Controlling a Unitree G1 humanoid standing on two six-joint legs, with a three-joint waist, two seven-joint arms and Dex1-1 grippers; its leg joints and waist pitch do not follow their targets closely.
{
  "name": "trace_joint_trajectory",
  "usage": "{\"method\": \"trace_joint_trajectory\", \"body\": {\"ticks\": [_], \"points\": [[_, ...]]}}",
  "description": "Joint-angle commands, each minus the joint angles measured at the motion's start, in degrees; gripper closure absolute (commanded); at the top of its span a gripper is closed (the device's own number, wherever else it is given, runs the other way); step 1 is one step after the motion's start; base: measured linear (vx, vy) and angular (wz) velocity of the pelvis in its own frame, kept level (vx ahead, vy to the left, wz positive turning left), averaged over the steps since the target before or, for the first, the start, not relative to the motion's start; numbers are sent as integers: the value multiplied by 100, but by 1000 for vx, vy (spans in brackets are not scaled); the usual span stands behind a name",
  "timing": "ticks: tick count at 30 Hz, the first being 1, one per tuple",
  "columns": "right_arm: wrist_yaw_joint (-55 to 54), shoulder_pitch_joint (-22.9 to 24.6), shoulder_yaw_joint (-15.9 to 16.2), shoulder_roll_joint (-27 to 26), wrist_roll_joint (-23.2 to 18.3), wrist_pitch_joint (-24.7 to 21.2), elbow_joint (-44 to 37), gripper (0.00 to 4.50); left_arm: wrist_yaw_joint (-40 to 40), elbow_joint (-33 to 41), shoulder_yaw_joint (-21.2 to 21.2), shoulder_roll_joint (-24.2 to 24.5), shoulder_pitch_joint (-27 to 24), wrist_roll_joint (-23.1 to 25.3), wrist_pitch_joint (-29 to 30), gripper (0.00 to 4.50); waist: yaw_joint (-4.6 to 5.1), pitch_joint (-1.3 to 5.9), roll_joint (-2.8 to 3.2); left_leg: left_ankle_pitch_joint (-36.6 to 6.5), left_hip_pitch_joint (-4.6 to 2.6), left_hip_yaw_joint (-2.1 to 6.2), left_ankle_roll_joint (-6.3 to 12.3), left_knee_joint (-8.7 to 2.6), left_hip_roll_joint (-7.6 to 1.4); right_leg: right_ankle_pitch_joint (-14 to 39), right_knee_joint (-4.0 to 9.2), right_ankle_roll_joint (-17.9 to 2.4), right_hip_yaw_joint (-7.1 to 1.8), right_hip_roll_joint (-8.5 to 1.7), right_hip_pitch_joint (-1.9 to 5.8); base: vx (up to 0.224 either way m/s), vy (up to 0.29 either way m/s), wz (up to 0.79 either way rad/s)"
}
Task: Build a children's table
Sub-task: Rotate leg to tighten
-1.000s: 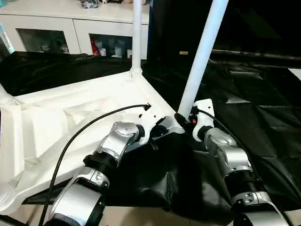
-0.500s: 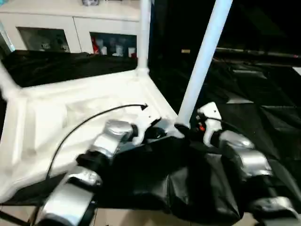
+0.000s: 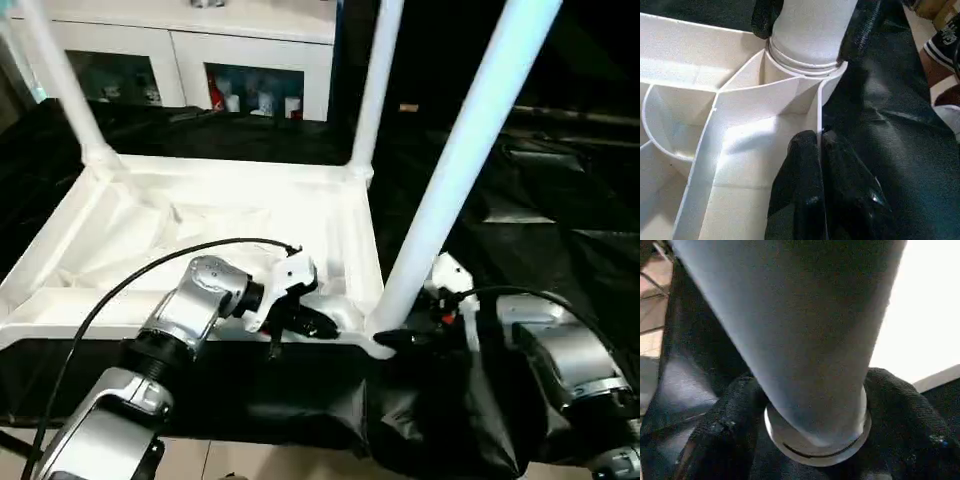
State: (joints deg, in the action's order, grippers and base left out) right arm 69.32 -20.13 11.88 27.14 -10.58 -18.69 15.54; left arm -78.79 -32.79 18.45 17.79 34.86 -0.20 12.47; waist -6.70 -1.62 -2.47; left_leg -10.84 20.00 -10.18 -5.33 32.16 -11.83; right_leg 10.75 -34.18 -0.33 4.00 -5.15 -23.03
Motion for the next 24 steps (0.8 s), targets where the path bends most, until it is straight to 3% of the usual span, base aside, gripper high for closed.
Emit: {"method": "trace_joint_trajectory", "body": {"ticks": [1, 8, 11, 13, 14, 18, 20, 24], "points": [[310, 152, 500, -103, -29, -174, -106, 170, 19, 239, 34, -159, 40, -183, 8, 450, -13, 247, -13, -969, -7, 2, 306, -345, -175, 752, 341, -1271, -241, -313, 312, 0, 0, 0], [329, 180, 505, -93, -76, -242, -149, 203, 117, 211, 21, -159, 25, -150, -6, 450, -16, 257, -15, -808, -3, -6, 360, -322, -157, 552, 319, -1305, -236, -306, 323, 0, 0, 0], [48, 206, 360, -249, -36, -145, -31, 203, 582, 42, -89, -250, 93, -28, -93, 450, -14, 257, -21, -818, -4, -4, 350, -320, -155, 579, 321, -1292, -237, -306, 322, 0, 0, 0], [-364, 182, 232, -438, 58, 13, 173, 203, 1030, -136, -200, -367, 173, 55, -138, 450, -5, 241, -28, -934, -3, -7, 327, -327, -151, 774, 351, -1258, -240, -312, 307, 0, 0, 0], [-379, 180, 228, -444, 63, 20, 181, 204, 1045, -142, -203, -371, 175, 57, -139, 450, 6, 222, -21, -1110, -5, 2, 255, -345, -145, 1123, 392, -1193, -237, -326, 296, 0, 0, 0], [-2146, -49, -218, -1193, 346, 24, 957, 205, 2651, -725, -505, -801, 452, 310, -37, 450, 70, 190, -52, -1647, -21, 47, -30, -389, -116, 2527, 516, -691, -220, -332, 245, -14, 1, -1], [-2638, -105, -337, -1428, 399, 40, 1139, 207, 3079, -859, -561, -936, 510, 366, 53, 450, 93, 195, -44, -1753, -33, 77, -74, -404, -122, 2821, 555, -514, -211, -347, 232, 0, 0, 0], [-4015, -273, -642, -2104, 522, -17, 1494, 238, 3814, -1056, -606, -1307, 576, 457, 70, 450, 152, 193, -60, -1841, -44, 82, -75, -415, -107, 2824, 592, -472, -208, -332, 191, 0, 0, 0]]}}
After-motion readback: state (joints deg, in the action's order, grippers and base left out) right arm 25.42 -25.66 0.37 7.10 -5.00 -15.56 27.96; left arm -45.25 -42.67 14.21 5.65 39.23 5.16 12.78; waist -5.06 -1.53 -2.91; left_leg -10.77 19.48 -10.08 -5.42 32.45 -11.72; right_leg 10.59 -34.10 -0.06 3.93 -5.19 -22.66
